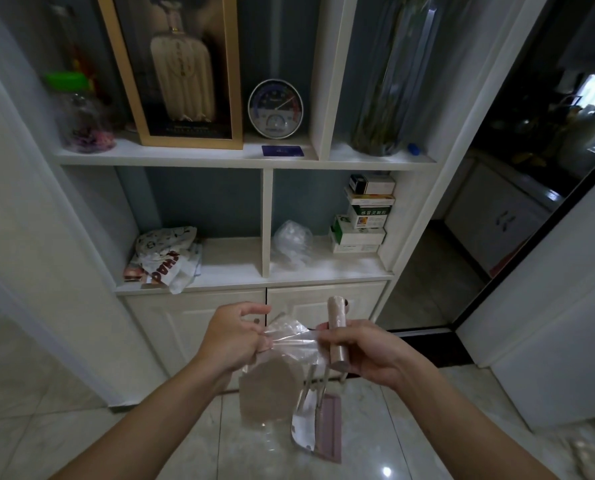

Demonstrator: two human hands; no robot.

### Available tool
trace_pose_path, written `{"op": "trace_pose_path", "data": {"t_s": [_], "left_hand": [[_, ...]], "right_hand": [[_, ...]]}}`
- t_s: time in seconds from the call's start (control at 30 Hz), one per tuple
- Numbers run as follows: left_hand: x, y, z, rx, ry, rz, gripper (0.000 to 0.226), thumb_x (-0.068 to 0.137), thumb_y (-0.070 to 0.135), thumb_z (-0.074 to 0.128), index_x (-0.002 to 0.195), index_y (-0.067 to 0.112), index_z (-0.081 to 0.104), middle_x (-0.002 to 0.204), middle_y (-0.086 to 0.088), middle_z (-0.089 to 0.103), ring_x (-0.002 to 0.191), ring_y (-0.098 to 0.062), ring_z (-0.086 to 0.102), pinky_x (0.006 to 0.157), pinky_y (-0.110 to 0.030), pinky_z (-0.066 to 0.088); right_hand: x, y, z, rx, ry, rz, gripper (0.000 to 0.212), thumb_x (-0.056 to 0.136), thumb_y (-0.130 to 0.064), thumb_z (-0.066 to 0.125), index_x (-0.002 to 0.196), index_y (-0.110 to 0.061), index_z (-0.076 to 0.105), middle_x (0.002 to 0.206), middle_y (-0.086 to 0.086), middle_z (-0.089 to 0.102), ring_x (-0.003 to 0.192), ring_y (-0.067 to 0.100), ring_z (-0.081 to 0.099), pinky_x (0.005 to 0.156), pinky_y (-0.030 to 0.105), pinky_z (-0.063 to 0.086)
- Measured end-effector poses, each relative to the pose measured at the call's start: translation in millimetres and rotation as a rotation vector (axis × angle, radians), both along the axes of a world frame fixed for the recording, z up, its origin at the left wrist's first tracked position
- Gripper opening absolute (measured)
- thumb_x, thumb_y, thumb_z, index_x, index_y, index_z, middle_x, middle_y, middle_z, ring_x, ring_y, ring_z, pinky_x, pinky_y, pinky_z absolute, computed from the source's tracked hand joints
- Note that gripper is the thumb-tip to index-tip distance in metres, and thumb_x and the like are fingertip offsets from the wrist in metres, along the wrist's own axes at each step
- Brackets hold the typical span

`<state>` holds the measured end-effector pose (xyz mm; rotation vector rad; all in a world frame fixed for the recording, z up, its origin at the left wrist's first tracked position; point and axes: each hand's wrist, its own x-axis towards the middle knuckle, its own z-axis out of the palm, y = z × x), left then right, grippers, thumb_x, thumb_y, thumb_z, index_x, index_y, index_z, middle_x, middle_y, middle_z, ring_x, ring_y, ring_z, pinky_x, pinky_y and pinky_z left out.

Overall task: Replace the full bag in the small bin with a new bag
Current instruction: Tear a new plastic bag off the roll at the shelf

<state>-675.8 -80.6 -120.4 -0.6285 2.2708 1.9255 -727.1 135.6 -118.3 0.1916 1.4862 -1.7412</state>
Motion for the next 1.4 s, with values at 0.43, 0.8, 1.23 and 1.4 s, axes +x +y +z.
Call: {"op": "trace_pose_path", "data": {"t_s": [0.43,0.8,1.23,1.4], "left_hand": [[-2,17,6,-0.098,0.049,-0.37,0.062,0.069,0.006,0.068,0.125,0.03,0.062,0.125,0.01,0.058,0.119,-0.005,0.049,0.087,-0.02,0.04],[-14,25,-5,0.09,0.064,-0.584,0.017,0.077,-0.002,0.073,0.068,0.009,0.064,0.061,0.004,0.056,0.06,-0.004,0.053,0.064,-0.016,0.043],[-12,28,-7,0.051,0.055,-0.566,0.019,0.093,0.014,0.062,0.076,0.011,0.069,0.052,0.007,0.046,0.048,-0.003,0.035,0.048,-0.017,0.028],[-9,36,-14,-0.166,0.097,-0.431,0.022,0.09,0.025,0.064,0.071,0.015,0.068,0.062,-0.002,0.054,0.056,-0.013,0.043,0.057,-0.025,0.033]], "right_hand": [[1,-4,10,-0.011,0.178,0.137,0.007,0.083,-0.001,0.07,0.087,-0.006,0.066,0.08,0.01,0.064,0.075,0.021,0.062,0.072,0.03,0.053],[-4,8,9,0.132,0.238,0.055,0.02,0.081,0.0,0.073,0.101,0.002,0.069,0.092,0.017,0.071,0.082,0.024,0.068,0.077,0.032,0.055],[-2,3,5,0.285,0.315,0.015,0.004,0.073,-0.008,0.078,0.074,-0.011,0.075,0.075,0.01,0.07,0.074,0.023,0.062,0.076,0.038,0.047],[-1,-6,-5,0.318,0.267,-0.137,0.014,0.076,0.002,0.075,0.067,-0.009,0.074,0.067,0.011,0.069,0.062,0.022,0.061,0.067,0.034,0.049]]}}
